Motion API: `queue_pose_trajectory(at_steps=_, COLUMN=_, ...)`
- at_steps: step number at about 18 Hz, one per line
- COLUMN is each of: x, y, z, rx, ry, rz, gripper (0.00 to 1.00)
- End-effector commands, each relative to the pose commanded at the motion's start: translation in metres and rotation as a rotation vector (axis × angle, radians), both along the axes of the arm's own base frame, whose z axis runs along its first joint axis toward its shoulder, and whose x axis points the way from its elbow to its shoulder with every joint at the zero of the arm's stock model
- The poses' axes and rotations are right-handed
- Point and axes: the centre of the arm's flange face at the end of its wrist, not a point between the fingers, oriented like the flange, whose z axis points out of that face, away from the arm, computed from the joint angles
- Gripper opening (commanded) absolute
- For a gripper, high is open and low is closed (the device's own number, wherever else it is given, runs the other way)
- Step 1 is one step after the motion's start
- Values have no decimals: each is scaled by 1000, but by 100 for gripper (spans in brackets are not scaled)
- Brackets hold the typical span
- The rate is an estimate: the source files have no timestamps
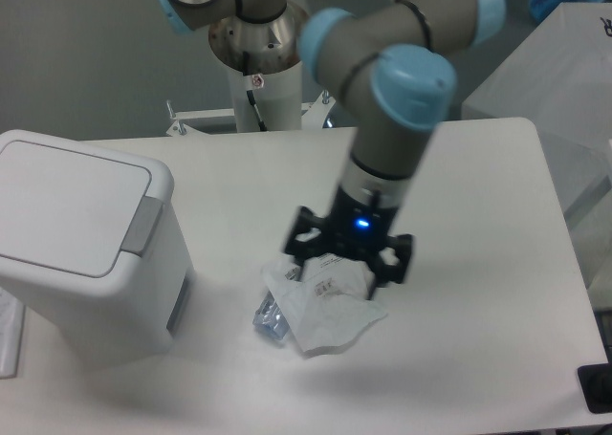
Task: Open the trash can
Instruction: 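Move the gripper over the bag toward the white trash can lid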
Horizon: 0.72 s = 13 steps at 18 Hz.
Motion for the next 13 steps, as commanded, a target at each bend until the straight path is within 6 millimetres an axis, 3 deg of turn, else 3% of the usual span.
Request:
queue_pose_trajectory(at_steps=3, x=40, y=0, z=11, rx=11, ry=-10, rz=-19, gripper=100)
queue_pose_trajectory(at_steps=7, x=71, y=-7, z=20, rx=34, ry=-7, rz=-42, gripper=100)
queue_pose_trajectory(at_steps=13, x=89, y=10, z=14, rx=55, ry=-15, rz=-31, gripper=100)
